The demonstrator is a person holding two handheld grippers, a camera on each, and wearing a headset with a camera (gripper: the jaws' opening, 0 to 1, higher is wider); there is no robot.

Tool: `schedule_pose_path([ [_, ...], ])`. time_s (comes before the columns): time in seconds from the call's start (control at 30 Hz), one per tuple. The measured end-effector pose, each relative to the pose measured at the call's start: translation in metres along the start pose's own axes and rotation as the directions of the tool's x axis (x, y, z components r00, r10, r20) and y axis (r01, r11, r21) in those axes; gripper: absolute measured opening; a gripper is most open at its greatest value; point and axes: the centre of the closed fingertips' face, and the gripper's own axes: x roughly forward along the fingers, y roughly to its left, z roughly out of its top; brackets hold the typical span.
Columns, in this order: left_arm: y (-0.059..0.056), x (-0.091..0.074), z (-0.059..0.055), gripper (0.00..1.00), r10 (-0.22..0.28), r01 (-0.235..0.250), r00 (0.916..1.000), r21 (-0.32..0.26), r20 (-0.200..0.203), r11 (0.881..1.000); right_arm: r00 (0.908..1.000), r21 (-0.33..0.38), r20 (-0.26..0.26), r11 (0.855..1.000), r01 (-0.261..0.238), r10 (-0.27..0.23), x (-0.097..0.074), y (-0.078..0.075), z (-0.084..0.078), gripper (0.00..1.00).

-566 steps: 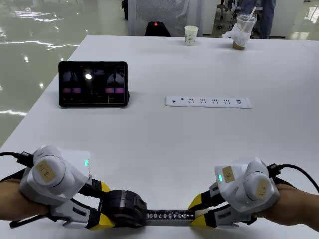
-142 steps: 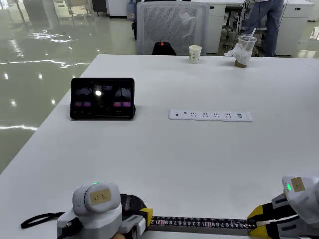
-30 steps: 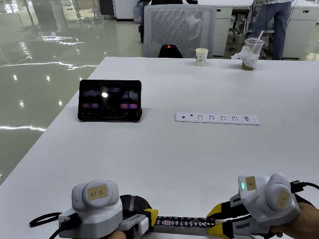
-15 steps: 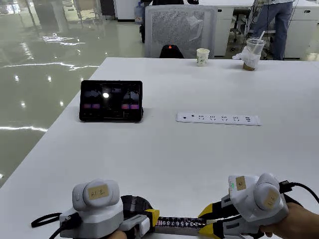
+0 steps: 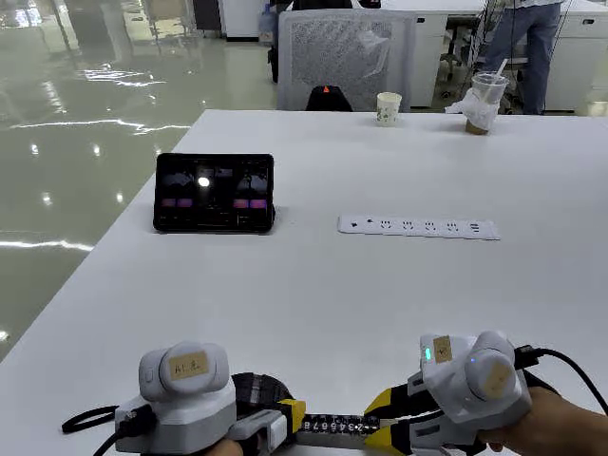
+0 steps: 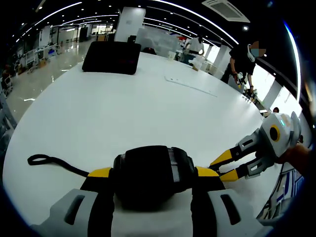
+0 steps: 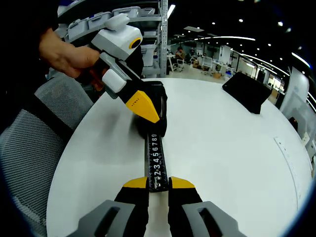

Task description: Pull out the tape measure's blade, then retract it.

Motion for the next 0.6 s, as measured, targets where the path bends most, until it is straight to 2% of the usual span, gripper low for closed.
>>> schedule_pose_path([
  [0.6, 0.000, 0.000, 0.000, 0.58, -0.005, 0.005, 1.0000, -0.006, -0.004, 1.000, 0.9999, -0.015, 0.010, 1.000, -0.008, 0.008, 0.015, 0.000, 0.013, 0.11],
])
